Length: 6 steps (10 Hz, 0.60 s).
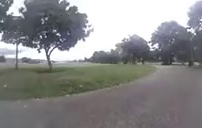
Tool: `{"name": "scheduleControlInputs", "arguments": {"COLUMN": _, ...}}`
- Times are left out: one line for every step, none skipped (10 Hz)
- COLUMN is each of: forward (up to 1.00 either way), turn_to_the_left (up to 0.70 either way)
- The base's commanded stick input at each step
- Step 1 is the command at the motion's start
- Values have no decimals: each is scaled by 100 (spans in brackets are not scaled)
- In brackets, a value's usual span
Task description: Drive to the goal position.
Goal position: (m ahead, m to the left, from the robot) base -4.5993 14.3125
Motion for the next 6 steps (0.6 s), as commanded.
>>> {"name": "scheduleControlInputs", "arguments": {"forward": 0, "turn_to_the_left": 45}}
{"name": "scheduleControlInputs", "arguments": {"forward": 0, "turn_to_the_left": 45}}
{"name": "scheduleControlInputs", "arguments": {"forward": 0, "turn_to_the_left": 45}}
{"name": "scheduleControlInputs", "arguments": {"forward": 0, "turn_to_the_left": 45}}
{"name": "scheduleControlInputs", "arguments": {"forward": 0, "turn_to_the_left": 45}}
{"name": "scheduleControlInputs", "arguments": {"forward": 0, "turn_to_the_left": 45}}
